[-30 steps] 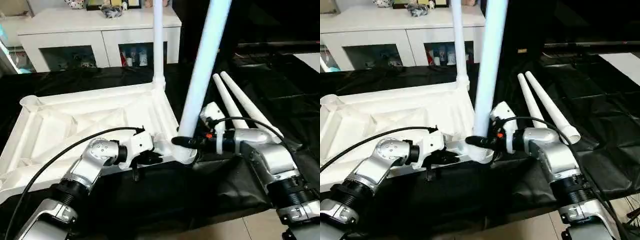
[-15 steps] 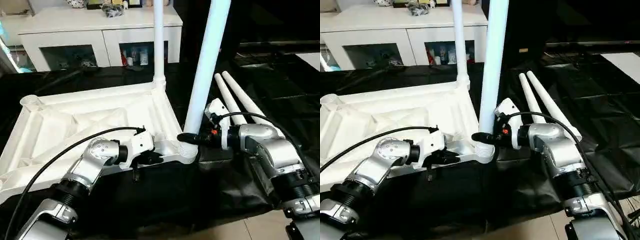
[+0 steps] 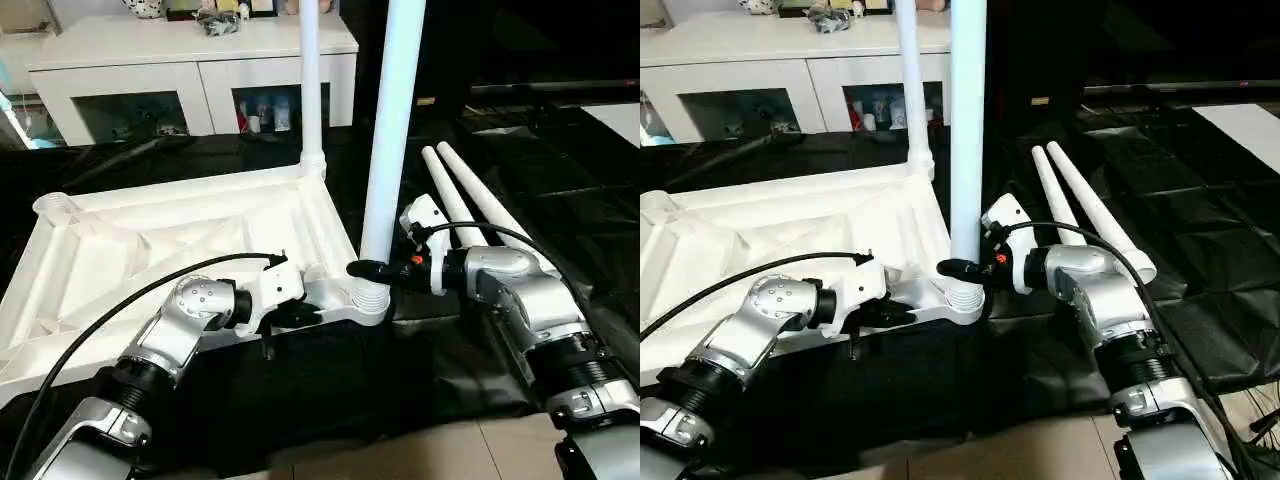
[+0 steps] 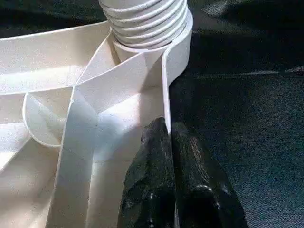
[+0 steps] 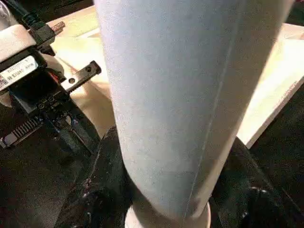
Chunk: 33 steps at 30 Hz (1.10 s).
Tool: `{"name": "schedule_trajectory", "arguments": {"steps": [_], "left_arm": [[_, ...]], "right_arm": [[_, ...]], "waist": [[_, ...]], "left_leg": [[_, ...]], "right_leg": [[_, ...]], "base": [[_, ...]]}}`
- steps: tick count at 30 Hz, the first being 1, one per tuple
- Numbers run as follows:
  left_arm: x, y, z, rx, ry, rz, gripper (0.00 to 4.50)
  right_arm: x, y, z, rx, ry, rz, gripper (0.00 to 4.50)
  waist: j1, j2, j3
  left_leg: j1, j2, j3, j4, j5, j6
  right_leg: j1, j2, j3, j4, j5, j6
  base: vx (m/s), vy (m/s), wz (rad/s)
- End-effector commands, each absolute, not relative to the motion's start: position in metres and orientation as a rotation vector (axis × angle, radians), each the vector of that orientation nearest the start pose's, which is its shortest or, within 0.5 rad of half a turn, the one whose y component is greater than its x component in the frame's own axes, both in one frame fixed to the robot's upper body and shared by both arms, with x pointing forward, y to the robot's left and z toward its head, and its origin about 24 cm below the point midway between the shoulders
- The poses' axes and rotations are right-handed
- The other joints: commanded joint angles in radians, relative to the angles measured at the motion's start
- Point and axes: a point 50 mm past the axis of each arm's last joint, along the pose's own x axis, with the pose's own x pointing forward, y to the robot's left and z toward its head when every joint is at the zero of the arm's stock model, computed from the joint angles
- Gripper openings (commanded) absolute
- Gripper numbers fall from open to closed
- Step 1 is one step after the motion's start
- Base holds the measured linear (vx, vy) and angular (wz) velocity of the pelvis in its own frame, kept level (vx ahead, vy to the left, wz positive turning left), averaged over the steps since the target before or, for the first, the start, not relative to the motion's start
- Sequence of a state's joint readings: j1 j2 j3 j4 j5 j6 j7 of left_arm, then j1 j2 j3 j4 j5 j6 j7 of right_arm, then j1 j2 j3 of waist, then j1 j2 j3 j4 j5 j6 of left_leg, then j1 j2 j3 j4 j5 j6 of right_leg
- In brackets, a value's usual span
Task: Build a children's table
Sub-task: Insert table leg to table base
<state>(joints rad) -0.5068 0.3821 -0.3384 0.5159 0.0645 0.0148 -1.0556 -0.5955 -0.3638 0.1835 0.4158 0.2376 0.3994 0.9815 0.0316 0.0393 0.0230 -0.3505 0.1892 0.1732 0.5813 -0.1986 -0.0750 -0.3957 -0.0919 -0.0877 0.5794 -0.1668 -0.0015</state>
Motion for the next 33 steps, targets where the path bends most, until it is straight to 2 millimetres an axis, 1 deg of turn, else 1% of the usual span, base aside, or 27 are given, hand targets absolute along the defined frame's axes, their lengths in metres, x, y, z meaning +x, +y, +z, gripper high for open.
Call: {"name": "schedule_trajectory", "arguments": {"steps": [1, 3, 5, 8, 10, 12, 14, 15, 17, 19, 20, 21, 22, 24, 25, 26, 27, 29, 30, 31, 32, 33], "left_arm": [[0.299, 0.134, 0.025, 0.546, 0.461, -1.265, 0.0], [0.299, 0.134, 0.025, 0.547, 0.462, -1.263, 0.0], [0.299, 0.135, 0.025, 0.547, 0.463, -1.262, 0.0], [0.298, 0.135, 0.025, 0.548, 0.463, -1.261, 0.0], [0.298, 0.135, 0.025, 0.548, 0.463, -1.26, 0.0], [0.299, 0.136, 0.025, 0.548, 0.464, -1.26, 0.0], [0.299, 0.136, 0.025, 0.548, 0.464, -1.26, 0.0], [0.299, 0.136, 0.025, 0.548, 0.464, -1.26, 0.0], [0.299, 0.136, 0.026, 0.551, 0.465, -1.26, 0.0], [0.299, 0.136, 0.026, 0.552, 0.463, -1.26, 0.0], [0.299, 0.136, 0.026, 0.552, 0.463, -1.26, 0.0], [0.3, 0.137, 0.027, 0.553, 0.464, -1.261, 0.0], [0.3, 0.137, 0.027, 0.553, 0.464, -1.261, 0.0], [0.3, 0.137, 0.027, 0.553, 0.464, -1.261, 0.0], [0.3, 0.137, 0.027, 0.554, 0.465, -1.261, 0.0], [0.3, 0.137, 0.027, 0.554, 0.465, -1.261, 0.0], [0.301, 0.137, 0.027, 0.554, 0.466, -1.262, 0.0], [0.301, 0.137, 0.027, 0.555, 0.467, -1.264, 0.0], [0.301, 0.137, 0.028, 0.556, 0.467, -1.264, 0.0], [0.301, 0.136, 0.028, 0.557, 0.467, -1.265, 0.0], [0.301, 0.136, 0.028, 0.558, 0.467, -1.266, 0.0], [0.301, 0.136, 0.028, 0.558, 0.467, -1.266, 0.0]], "right_arm": [[0.327, -0.134, 0.07, -0.084, 0.431, 1.062, 1.84], [0.327, -0.135, 0.067, -0.032, 0.433, 1.056, 1.84], [0.326, -0.137, 0.065, 0.006, 0.437, 1.049, 1.84], [0.325, -0.141, 0.061, 0.067, 0.441, 1.022, 1.84], [0.324, -0.144, 0.058, 0.093, 0.443, 1.005, 1.84], [0.322, -0.147, 0.053, 0.111, 0.452, 0.98, 1.84], [0.319, -0.149, 0.048, 0.119, 0.46, 0.964, 1.84], [0.318, -0.149, 0.046, 0.122, 0.462, 0.959, 1.84], [0.314, -0.151, 0.041, 0.141, 0.455, 0.935, 1.84], [0.311, -0.152, 0.038, 0.159, 0.438, 0.912, 1.84], [0.311, -0.152, 0.038, 0.16, 0.437, 0.911, 1.84], [0.309, -0.152, 0.035, 0.174, 0.422, 0.891, 1.84], [0.309, -0.152, 0.035, 0.174, 0.422, 0.891, 1.84], [0.306, -0.152, 0.033, 0.182, 0.412, 0.88, 1.84], [0.302, -0.151, 0.029, 0.188, 0.408, 0.869, 1.84], [0.3, -0.151, 0.027, 0.19, 0.406, 0.862, 1.84], [0.297, -0.149, 0.025, 0.178, 0.407, 0.862, 1.84], [0.292, -0.146, 0.024, 0.141, 0.407, 0.874, 1.84], [0.29, -0.144, 0.025, 0.111, 0.407, 0.886, 1.84], [0.289, -0.142, 0.026, 0.08, 0.406, 0.897, 1.84], [0.288, -0.141, 0.027, 0.058, 0.403, 0.906, 1.84], [0.287, -0.138, 0.028, 0.034, 0.403, 0.916, 1.84]], "waist": [[0.001, -0.005, -0.032], [0.0, -0.007, -0.033], [0.001, -0.006, -0.034], [0.003, -0.006, -0.035], [0.005, -0.005, -0.037], [0.005, -0.003, -0.037], [0.005, -0.003, -0.037], [0.006, -0.002, -0.036], [0.005, -0.003, -0.035], [0.005, 0.001, -0.034], [0.005, 0.001, -0.035], [0.005, 0.006, -0.035], [0.004, 0.003, -0.034], [0.004, 0.004, -0.035], [0.005, 0.012, -0.035], [0.004, 0.007, -0.035], [0.004, 0.011, -0.035], [0.003, 0.01, -0.034], [0.004, 0.011, -0.034], [0.003, 0.009, -0.033], [0.002, 0.01, -0.031], [0.001, 0.007, -0.031]], "left_leg": [[0.0, 0.041, -0.016, -0.086, -0.361, 0.013], [-0.002, 0.04, -0.015, -0.086, -0.358, 0.013], [-0.001, 0.041, -0.015, -0.085, -0.352, 0.014], [-0.001, 0.042, -0.013, -0.085, -0.336, 0.017], [-0.003, 0.042, -0.012, -0.084, -0.315, 0.019], [-0.003, 0.042, -0.012, -0.084, -0.309, 0.02], [-0.003, 0.042, -0.011, -0.085, -0.309, 0.019], [-0.002, 0.042, -0.011, -0.085, -0.317, 0.018], [-0.001, 0.041, -0.011, -0.086, -0.337, 0.015], [-0.001, 0.04, -0.014, -0.087, -0.344, 0.01], [0.0, 0.041, -0.014, -0.088, -0.344, 0.01], [0.001, 0.041, -0.015, -0.089, -0.349, 0.007], [0.001, 0.041, -0.014, -0.088, -0.354, 0.007], [0.001, 0.042, -0.015, -0.089, -0.353, 0.007], [0.001, 0.041, -0.016, -0.09, -0.355, 0.004], [-0.002, 0.041, -0.014, -0.09, -0.352, 0.005], [-0.001, 0.041, -0.016, -0.091, -0.357, 0.004], [0.0, 0.04, -0.015, -0.091, -0.365, 0.005], [-0.001, 0.04, -0.016, -0.092, -0.365, 0.004], [0.0, 0.039, -0.015, -0.092, -0.369, 0.005], [0.0, 0.038, -0.016, -0.093, -0.38, 0.005], [0.002, 0.037, -0.017, -0.093, -0.387, 0.006]], "right_leg": [[0.032, -0.059, 0.048, -0.086, -0.453, -0.157], [0.033, -0.059, 0.048, -0.085, -0.445, -0.159], [0.033, -0.059, 0.048, -0.084, -0.433, -0.165], [0.034, -0.057, 0.049, -0.079, -0.383, -0.183], [0.038, -0.059, 0.049, -0.075, -0.351, -0.194], [0.038, -0.058, 0.049, -0.074, -0.34, -0.198], [0.039, -0.058, 0.048, -0.074, -0.335, -0.2], [0.038, -0.058, 0.048, -0.075, -0.344, -0.198], [0.037, -0.059, 0.048, -0.08, -0.38, -0.189], [0.036, -0.06, 0.048, -0.083, -0.406, -0.176], [0.036, -0.06, 0.048, -0.084, -0.406, -0.173], [0.035, -0.059, 0.047, -0.083, -0.403, -0.175], [0.034, -0.058, 0.048, -0.084, -0.403, -0.173], [0.036, -0.058, 0.048, -0.085, -0.391, -0.174], [0.035, -0.058, 0.048, -0.082, -0.384, -0.177], [0.036, -0.058, 0.048, -0.084, -0.375, -0.174], [0.037, -0.058, 0.047, -0.082, -0.374, -0.177], [0.036, -0.057, 0.048, -0.084, -0.381, -0.171], [0.038, -0.057, 0.047, -0.086, -0.392, -0.166], [0.036, -0.056, 0.047, -0.087, -0.403, -0.162], [0.035, -0.057, 0.046, -0.09, -0.436, -0.152], [0.033, -0.057, 0.046, -0.093, -0.469, -0.14]], "base": [[0.0, 0.0, 0.0], [0.0, 0.0, 0.0], [0.0, 0.0, 0.0], [0.0, 0.0, 0.0], [0.0, 0.0, 0.0], [0.0, 0.0, 0.0], [0.0, 0.0, 0.0], [0.0, 0.0, 0.0], [0.0, 0.0, 0.0], [0.0, 0.0, 0.0], [0.0, 0.0, 0.0], [0.0, 0.0, 0.0], [0.0, 0.0, 0.0], [0.0, 0.0, 0.0], [0.0, 0.0, 0.0], [0.0, 0.0, 0.0], [0.0, 0.0, 0.0], [0.0, 0.0, 0.0], [0.0, 0.0, 0.0], [0.0, 0.0, 0.0], [0.0, 0.0, 0.0], [0.0, 0.0, 0.0]]}}
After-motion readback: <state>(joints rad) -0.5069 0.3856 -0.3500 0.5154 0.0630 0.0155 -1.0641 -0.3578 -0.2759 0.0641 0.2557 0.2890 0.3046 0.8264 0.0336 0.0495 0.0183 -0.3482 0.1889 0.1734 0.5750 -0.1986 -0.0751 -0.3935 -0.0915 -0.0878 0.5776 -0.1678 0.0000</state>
